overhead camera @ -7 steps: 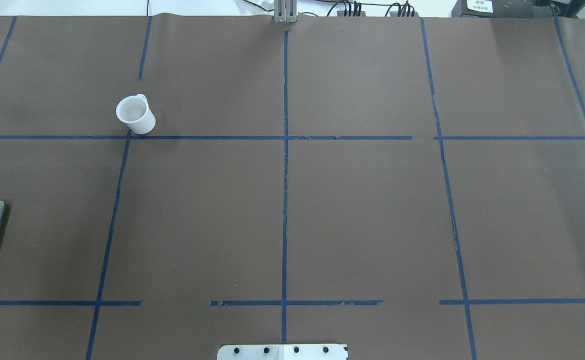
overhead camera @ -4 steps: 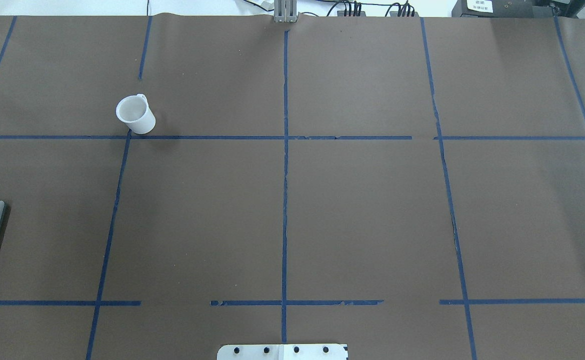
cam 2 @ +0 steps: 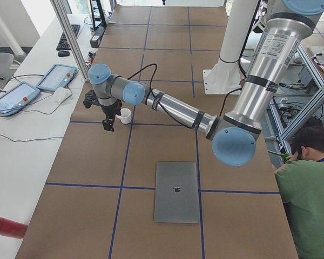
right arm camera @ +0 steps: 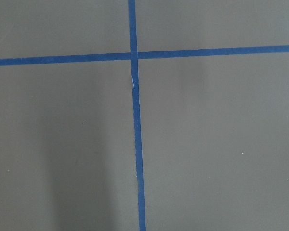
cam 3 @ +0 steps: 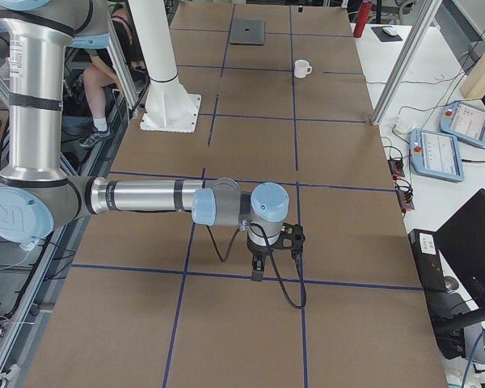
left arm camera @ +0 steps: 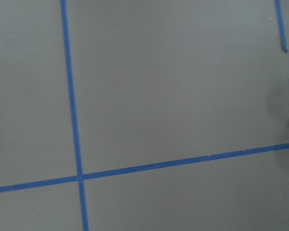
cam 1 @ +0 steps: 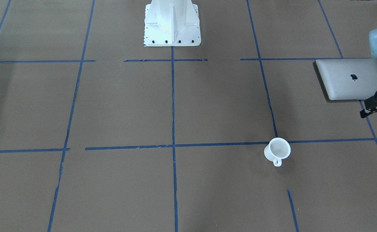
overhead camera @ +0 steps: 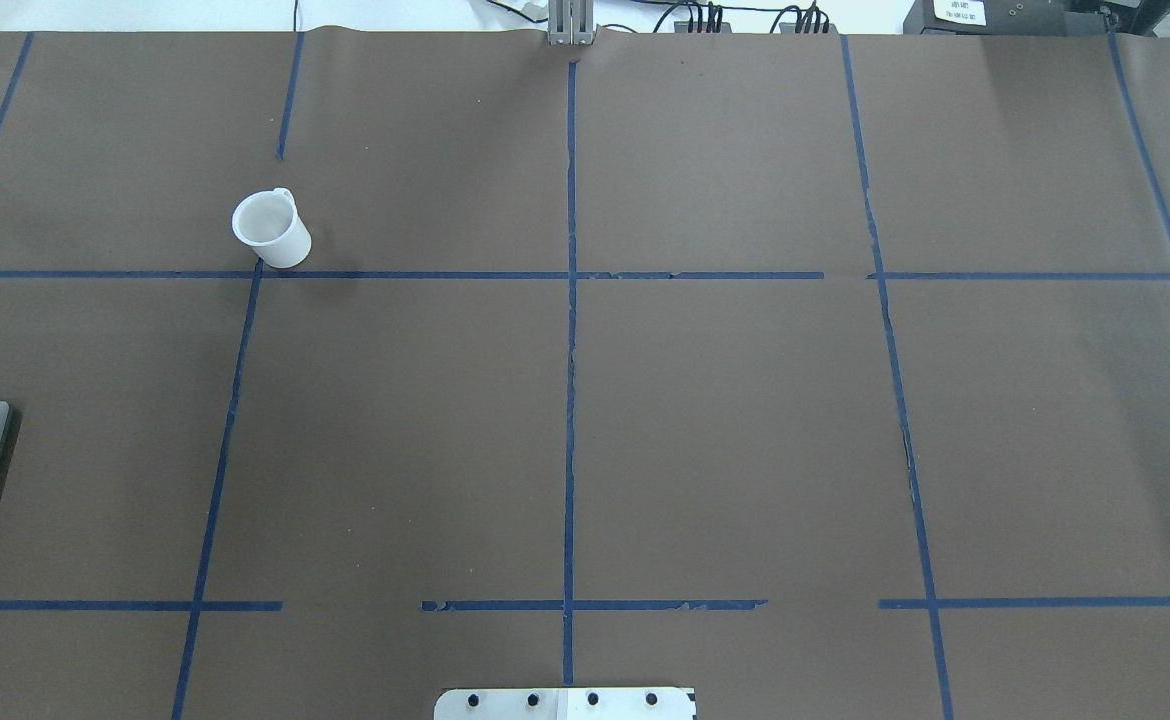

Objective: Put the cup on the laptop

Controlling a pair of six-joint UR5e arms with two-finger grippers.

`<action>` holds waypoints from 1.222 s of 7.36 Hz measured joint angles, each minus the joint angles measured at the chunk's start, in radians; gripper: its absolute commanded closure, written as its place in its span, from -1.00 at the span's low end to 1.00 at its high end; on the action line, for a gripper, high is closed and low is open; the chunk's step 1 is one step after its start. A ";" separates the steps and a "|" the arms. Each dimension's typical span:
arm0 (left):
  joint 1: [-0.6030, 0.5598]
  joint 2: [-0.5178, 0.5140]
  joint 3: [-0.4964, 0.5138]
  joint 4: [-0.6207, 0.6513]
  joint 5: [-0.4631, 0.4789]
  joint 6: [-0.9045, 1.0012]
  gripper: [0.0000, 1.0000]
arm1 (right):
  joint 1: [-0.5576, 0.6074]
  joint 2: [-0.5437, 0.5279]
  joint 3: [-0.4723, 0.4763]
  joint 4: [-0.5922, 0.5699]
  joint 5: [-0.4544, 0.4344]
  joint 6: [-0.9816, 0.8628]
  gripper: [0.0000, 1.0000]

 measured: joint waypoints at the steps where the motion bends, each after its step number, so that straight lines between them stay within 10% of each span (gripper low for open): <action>1: 0.027 -0.035 0.002 -0.012 0.004 -0.061 -1.00 | 0.000 0.000 0.000 0.000 0.000 0.000 -1.00; 4: 0.143 -0.100 0.050 -0.136 0.044 -0.246 -1.00 | 0.000 0.000 0.000 0.001 0.000 0.000 -1.00; 9: 0.247 -0.347 0.452 -0.306 0.161 -0.360 -1.00 | 0.000 0.000 0.000 0.000 0.001 0.000 -1.00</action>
